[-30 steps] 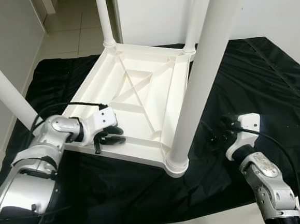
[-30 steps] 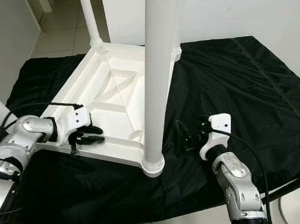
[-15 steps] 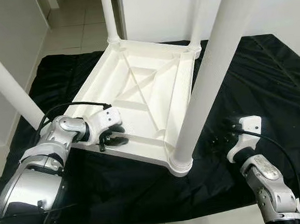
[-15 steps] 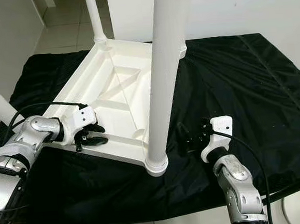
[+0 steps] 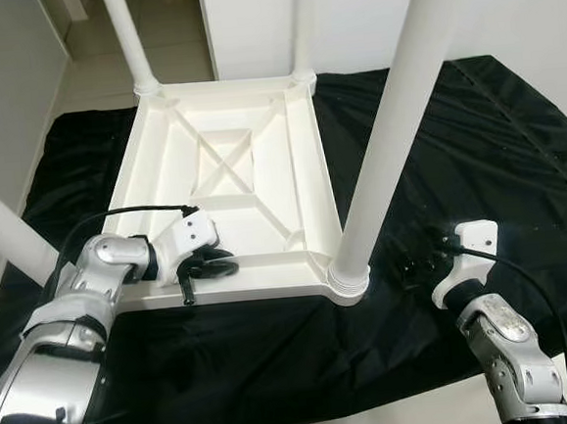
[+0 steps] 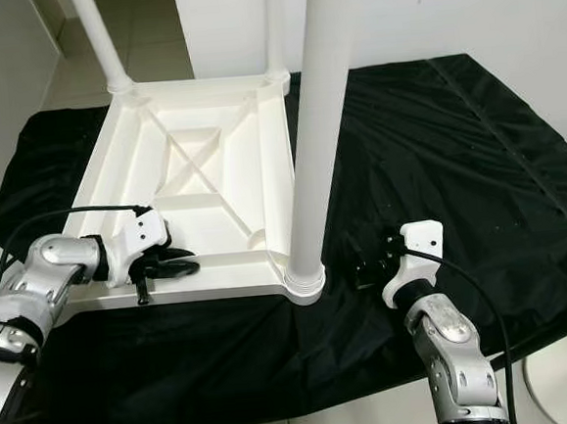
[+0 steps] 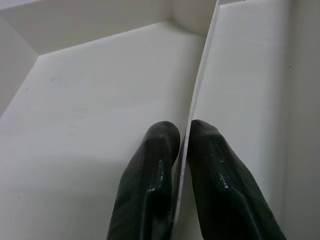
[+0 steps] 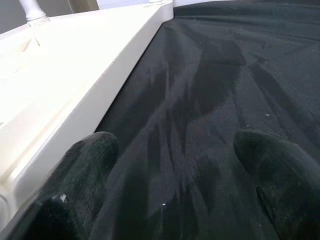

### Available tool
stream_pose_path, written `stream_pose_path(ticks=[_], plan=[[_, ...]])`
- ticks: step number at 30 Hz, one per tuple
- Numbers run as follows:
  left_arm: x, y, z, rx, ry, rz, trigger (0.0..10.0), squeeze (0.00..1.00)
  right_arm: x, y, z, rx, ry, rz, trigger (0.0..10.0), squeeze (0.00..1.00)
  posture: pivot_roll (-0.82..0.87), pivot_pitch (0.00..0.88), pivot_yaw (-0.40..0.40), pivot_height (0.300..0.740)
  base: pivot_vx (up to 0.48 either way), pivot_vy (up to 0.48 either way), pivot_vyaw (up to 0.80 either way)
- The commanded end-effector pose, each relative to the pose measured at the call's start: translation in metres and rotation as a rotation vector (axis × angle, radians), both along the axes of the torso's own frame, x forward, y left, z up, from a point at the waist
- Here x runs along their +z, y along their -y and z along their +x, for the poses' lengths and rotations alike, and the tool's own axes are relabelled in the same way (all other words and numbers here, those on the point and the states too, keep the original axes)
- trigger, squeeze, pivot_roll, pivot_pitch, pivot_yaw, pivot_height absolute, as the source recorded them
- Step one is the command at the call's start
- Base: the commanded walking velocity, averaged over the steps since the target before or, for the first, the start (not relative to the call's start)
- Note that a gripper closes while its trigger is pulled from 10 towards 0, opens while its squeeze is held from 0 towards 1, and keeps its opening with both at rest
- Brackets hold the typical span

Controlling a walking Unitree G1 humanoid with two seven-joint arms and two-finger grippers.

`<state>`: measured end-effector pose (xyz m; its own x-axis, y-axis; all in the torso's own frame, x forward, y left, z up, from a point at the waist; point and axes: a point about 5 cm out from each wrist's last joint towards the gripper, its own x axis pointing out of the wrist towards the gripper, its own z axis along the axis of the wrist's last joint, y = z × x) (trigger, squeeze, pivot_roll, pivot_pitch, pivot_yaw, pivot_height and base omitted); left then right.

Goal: Building children table

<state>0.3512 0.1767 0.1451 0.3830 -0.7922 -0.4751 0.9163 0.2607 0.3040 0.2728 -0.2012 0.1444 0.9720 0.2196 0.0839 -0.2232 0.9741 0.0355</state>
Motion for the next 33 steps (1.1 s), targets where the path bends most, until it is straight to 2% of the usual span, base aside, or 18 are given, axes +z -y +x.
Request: stream_pose_path(ticks=[1, 4, 9, 10, 13, 15, 19, 20, 21, 24, 25, 27, 28, 29, 30, 33], plan=[[-0.024, -0.016, -0.012, 0.052, -0.116, 0.002, 0.0, 0.00, -0.003, 0.001, 0.001, 0.005, -0.010, -0.003, 10.0, 0.00, -0.02, 0.125, 0.035, 0.740, 0.000, 0.000, 0.00], [-0.016, -0.013, -0.022, 0.021, -0.091, -0.056, 0.0, 0.00, -0.002, 0.000, 0.004, 0.010, -0.012, -0.011, 10.0, 0.00, -0.02, 0.124, 0.036, 0.740, 0.000, 0.000, 0.00], [-0.012, -0.011, -0.026, 0.023, -0.079, -0.078, 0.0, 0.00, -0.002, 0.001, 0.004, 0.011, -0.012, -0.012, 10.0, 0.00, -0.02, 0.123, 0.036, 0.740, 0.000, 0.000, 0.00], [-0.005, -0.005, -0.032, 0.013, -0.062, -0.114, 0.0, 0.00, -0.002, 0.001, 0.004, 0.010, -0.012, -0.013, 10.0, 0.00, -0.02, 0.121, 0.038, 0.740, 0.000, 0.000, 0.00], [0.000, 0.001, -0.038, 0.000, -0.051, -0.142, 0.0, 0.00, -0.003, 0.002, 0.003, 0.009, -0.013, -0.014, 10.0, 0.00, -0.02, 0.121, 0.038, 0.740, 0.000, 0.000, 0.00], [0.009, 0.016, -0.046, -0.016, -0.018, -0.190, 0.0, 0.00, -0.003, 0.002, 0.003, 0.007, -0.012, -0.015, 10.0, 0.00, -0.01, 0.117, 0.038, 0.740, 0.000, 0.000, 0.00], [0.010, 0.021, -0.047, -0.016, -0.004, -0.203, 0.0, 0.00, -0.004, 0.002, 0.003, 0.008, -0.012, -0.015, 10.0, 0.00, -0.01, 0.117, 0.038, 0.740, 0.000, 0.000, 0.00], [0.012, 0.028, -0.048, -0.020, 0.009, -0.211, 0.0, 0.00, -0.004, 0.002, 0.004, 0.009, -0.013, -0.017, 10.0, 0.00, -0.01, 0.114, 0.039, 0.740, 0.000, 0.000, 0.00], [0.012, 0.033, -0.047, -0.015, 0.006, -0.217, 10.0, 0.00, -0.004, 0.002, 0.004, 0.008, -0.013, -0.018, 10.0, 0.00, -0.01, 0.114, 0.039, 0.740, 0.000, 0.000, 0.00], [0.012, 0.035, -0.046, -0.010, 0.000, -0.219, 10.0, 0.00, -0.005, 0.001, 0.005, 0.008, -0.014, -0.019, 10.0, 0.00, -0.01, 0.113, 0.040, 0.740, 0.000, 0.000, 0.00], [0.014, 0.036, -0.044, 0.015, -0.006, -0.235, 10.0, 1.00, -0.006, 0.001, 0.005, 0.008, -0.011, -0.035, 10.0, 0.00, -0.01, 0.108, 0.043, 0.740, 0.000, 0.000, 0.00], [0.026, 0.034, -0.036, 0.097, 0.031, -0.299, 10.0, 1.00, -0.006, 0.000, 0.004, -0.008, 0.002, -0.032, 10.0, 0.00, -0.01, 0.105, 0.045, 0.740, 0.000, 0.000, 0.00], [0.026, 0.034, -0.036, 0.097, 0.031, -0.299, 10.0, 1.00, -0.006, 0.000, 0.004, -0.008, 0.002, -0.032, 10.0, 0.00, -0.01, 0.105, 0.045, 0.740, 0.000, 0.000, 0.00], [0.034, 0.031, -0.031, 0.149, 0.041, -0.350, 10.0, 0.00, -0.005, 0.002, 0.004, -0.019, 0.008, -0.021, 10.0, 0.58, -0.01, 0.102, 0.045, 0.740, 0.000, 0.000, 0.00], [0.041, 0.027, -0.027, 0.184, 0.050, -0.390, 10.0, 0.00, -0.005, 0.003, 0.003, -0.024, 0.011, 0.005, 10.0, 1.00, -0.01, 0.102, 0.045, 0.740, 0.000, 0.000, 0.00], [0.048, 0.025, -0.028, 0.220, 0.046, -0.420, 10.0, 0.00, -0.004, 0.004, 0.003, -0.026, 0.014, 0.031, 10.0, 1.00, -0.01, 0.102, 0.045, 0.740, 0.000, 0.000, 0.00]])
